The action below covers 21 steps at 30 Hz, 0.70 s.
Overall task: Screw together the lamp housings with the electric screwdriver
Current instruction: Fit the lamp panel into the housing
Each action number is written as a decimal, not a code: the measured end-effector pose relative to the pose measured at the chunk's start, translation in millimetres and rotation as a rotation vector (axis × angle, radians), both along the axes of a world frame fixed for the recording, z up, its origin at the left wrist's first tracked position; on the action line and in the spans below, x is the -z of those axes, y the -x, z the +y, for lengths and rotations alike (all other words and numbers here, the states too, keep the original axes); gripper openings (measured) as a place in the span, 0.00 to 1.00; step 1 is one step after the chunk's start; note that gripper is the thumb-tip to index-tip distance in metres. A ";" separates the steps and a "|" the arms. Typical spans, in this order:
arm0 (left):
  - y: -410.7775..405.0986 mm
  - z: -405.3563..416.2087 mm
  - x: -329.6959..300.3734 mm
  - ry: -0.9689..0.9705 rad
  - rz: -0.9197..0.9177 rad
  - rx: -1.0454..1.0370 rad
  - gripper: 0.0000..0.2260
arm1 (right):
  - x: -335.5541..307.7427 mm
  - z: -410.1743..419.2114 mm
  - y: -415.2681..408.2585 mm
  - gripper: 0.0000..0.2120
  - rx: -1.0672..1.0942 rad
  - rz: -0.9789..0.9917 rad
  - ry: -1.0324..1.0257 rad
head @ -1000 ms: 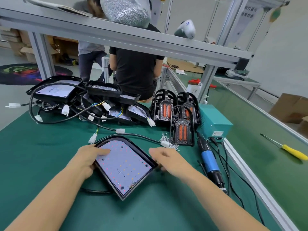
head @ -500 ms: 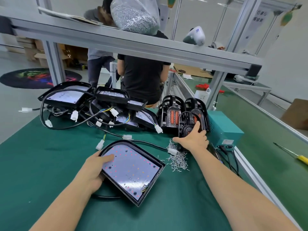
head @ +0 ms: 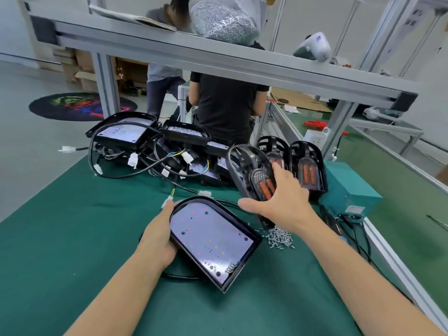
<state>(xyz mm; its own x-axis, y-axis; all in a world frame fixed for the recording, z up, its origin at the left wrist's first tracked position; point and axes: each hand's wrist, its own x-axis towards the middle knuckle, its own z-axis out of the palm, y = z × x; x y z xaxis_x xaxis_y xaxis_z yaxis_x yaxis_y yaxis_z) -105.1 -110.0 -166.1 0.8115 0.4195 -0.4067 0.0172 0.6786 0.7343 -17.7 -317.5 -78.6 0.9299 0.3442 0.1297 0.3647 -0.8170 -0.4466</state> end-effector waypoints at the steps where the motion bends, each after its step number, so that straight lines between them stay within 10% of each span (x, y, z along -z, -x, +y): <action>1: -0.2 -0.9 -0.5 -0.011 -0.001 0.002 0.15 | -0.4 7.1 17.5 0.62 -0.068 0.017 0.020; 21: 11.0 -4.8 -12.6 -0.148 -0.067 0.063 0.18 | 58.4 44.8 82.2 0.57 -0.231 -0.207 0.181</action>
